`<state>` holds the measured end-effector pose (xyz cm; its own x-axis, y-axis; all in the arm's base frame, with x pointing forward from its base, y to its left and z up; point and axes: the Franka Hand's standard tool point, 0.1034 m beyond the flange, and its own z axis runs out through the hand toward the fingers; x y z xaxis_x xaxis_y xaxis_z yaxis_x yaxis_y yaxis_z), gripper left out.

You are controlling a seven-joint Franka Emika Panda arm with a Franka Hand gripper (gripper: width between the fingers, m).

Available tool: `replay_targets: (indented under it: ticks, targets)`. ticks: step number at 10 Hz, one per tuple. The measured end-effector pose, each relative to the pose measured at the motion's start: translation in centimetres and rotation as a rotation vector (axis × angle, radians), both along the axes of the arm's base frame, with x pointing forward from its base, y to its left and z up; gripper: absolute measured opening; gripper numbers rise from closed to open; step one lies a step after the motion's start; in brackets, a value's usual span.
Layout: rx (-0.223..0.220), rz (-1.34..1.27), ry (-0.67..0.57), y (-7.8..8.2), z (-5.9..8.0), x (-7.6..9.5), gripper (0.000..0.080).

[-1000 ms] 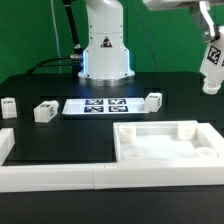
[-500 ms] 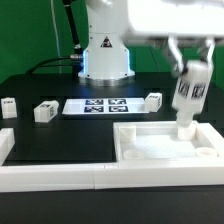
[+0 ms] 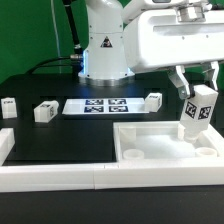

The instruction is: Assemble square table

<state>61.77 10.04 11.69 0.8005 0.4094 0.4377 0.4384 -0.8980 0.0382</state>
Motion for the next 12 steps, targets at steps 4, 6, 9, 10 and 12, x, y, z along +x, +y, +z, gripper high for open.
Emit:
replay_targets:
  ticks: [4, 6, 9, 10, 12]
  targets:
    - [0.021, 0.012, -0.001, -0.8, 1.7, 0.2, 0.0292]
    - [0.087, -0.01, 0.004, 0.2, 1.6, 0.1, 0.0292]
    - [0.094, -0.009, 0.015, 0.4, 1.6, 0.5, 0.0292]
    - [0.094, -0.009, 0.015, 0.4, 1.6, 0.5, 0.0292]
    - [0.102, -0.02, -0.025, 0.6, 1.1, 0.9, 0.0292]
